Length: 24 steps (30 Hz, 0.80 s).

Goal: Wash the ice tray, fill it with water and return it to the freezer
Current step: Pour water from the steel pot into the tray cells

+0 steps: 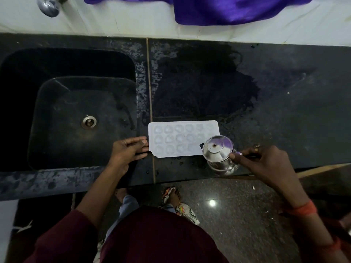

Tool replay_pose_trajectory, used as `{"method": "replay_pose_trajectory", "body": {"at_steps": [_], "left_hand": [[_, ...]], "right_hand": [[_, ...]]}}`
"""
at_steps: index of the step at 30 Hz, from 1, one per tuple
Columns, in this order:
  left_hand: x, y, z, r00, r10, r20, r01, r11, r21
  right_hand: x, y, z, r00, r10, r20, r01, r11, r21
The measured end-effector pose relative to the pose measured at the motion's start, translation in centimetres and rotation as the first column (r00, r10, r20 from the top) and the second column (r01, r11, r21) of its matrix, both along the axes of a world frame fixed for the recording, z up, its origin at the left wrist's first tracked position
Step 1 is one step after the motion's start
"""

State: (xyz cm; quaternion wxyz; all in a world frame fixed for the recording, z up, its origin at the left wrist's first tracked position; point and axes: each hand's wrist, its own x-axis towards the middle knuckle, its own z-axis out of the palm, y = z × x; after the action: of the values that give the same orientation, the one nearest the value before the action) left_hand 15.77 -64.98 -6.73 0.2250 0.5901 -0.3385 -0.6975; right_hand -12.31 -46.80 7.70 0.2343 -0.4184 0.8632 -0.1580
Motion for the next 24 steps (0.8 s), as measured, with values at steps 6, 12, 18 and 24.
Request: {"method": "replay_pose_trajectory", "body": {"at_steps": [6,12,18,24], "left_hand": [[0.2,-0.1,-0.1,1.0,-0.026,0.004,0.026,1.0,0.004],[0.2,0.0,-0.1,1.0,-0.022,-0.001,0.022,1.0,0.008],[0.2,0.1,0.1,1.0,-0.029,-0.001,0.029,1.0,0.009],[0.4,0.1,0.2,1.0,-0.026,-0.003,0.026,1.0,0.012]], "right_hand": [[0.0,-0.1,-0.1,1.0,-0.014,0.009,0.014,1.0,0.001],[0.4,0.0,0.2,0.995,-0.058,0.082,0.062,0.997,-0.047],[1.0,-0.6,0.4,0.995,-0.038,0.097,0.045,0.996,-0.071],[1.8,-1.4,0.0,0.997,-0.008,0.083,0.012,0.999,-0.043]]}}
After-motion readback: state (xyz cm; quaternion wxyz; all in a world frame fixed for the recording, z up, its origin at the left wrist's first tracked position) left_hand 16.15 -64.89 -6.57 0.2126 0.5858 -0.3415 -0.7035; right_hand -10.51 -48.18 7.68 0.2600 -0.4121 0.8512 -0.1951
